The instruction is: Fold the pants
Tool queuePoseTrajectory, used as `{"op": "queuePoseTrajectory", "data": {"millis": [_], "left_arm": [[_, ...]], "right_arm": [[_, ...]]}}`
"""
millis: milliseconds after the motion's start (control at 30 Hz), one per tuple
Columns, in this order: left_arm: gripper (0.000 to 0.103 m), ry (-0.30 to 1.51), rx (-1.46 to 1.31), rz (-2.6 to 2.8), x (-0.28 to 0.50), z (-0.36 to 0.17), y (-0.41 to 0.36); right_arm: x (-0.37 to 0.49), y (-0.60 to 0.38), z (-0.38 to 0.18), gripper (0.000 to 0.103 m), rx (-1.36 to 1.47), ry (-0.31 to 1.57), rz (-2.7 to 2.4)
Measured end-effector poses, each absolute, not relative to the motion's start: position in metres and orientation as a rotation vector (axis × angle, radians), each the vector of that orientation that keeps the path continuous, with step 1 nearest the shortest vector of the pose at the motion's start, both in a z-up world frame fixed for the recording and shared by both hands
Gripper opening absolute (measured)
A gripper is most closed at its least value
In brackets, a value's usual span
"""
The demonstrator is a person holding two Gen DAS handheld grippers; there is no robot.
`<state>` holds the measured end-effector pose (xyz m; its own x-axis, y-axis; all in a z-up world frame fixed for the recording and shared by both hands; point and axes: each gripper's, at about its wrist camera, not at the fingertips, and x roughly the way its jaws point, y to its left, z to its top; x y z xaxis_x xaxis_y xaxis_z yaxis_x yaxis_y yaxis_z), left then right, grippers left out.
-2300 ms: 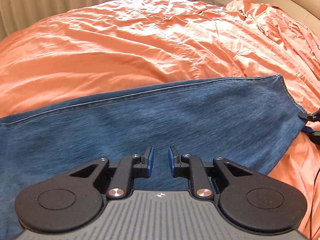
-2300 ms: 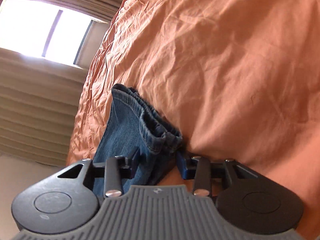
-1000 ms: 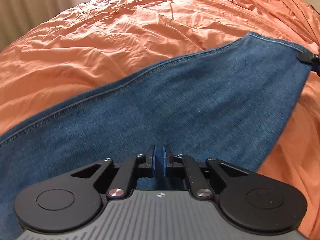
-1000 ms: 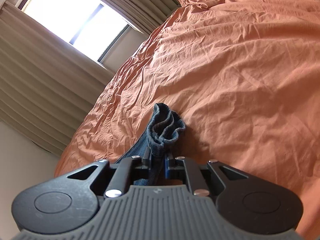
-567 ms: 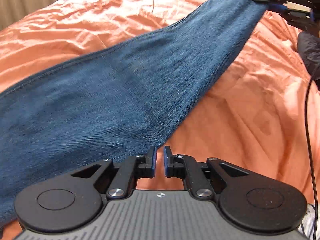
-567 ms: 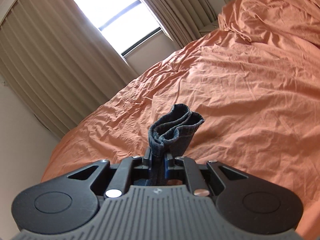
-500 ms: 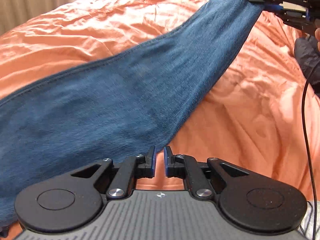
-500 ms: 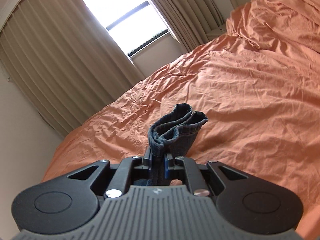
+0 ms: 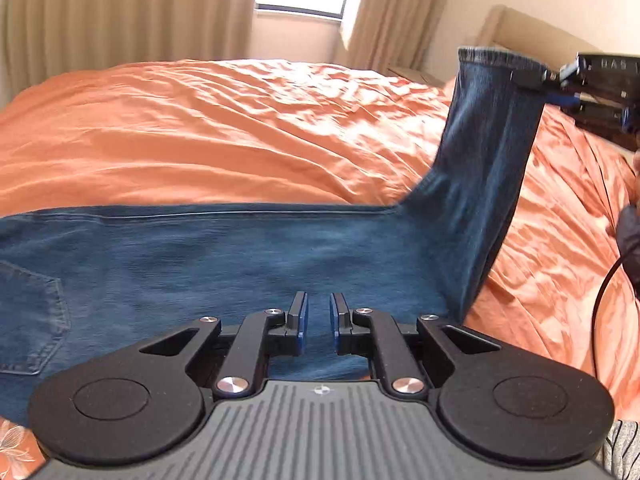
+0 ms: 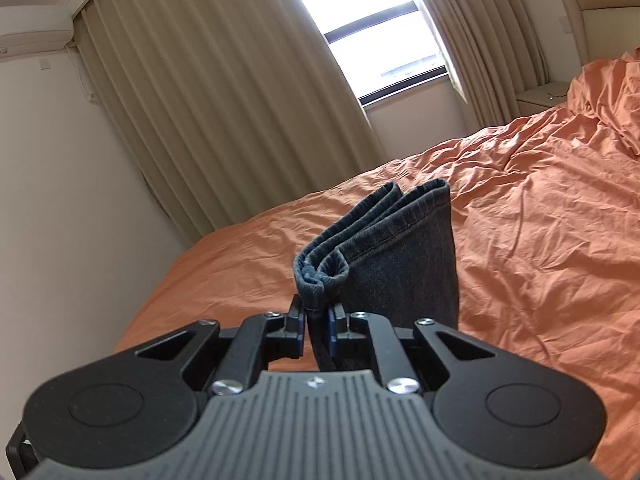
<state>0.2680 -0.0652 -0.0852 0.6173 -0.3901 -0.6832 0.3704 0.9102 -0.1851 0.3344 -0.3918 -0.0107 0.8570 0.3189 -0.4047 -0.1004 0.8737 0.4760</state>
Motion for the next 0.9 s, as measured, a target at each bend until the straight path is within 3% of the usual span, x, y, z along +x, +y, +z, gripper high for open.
{"op": "queuePoseTrajectory", "data": {"millis": [133,467,567,667,800,900], "left_arm": [[0.014,0.782,-0.074,-0.403,0.268,-0.088,-0.029],[0.018,0.854,-0.174,-0.355,0.27,-0.124,0.034],[0.028,0.867,-0.225,-0.368,0.274,-0.131,0.042],[0.032,0.885,-0.284,-0.391,0.281,-0.137,0.043],[0.042,0.879,-0.372,-0.419,0.299,-0.141,0.037],[0.047,0.858,-0.44,-0.426,0.317,-0.143,0.029]], "right_arm": [[0.347,-0.329,-0.042,0.006,0.44,0.55,0.288],[0.344,-0.203,-0.19,0.008,0.256,0.881,0.357],[0.345,-0.206,-0.2,0.021,0.273,0.888,0.379],[0.35,-0.211,-0.196,0.035,0.287,0.89,0.426],[0.339,-0.232,-0.176,0.047,0.311,0.823,0.443],[0.335,-0.256,-0.162,0.049,0.285,0.731,0.384]]}}
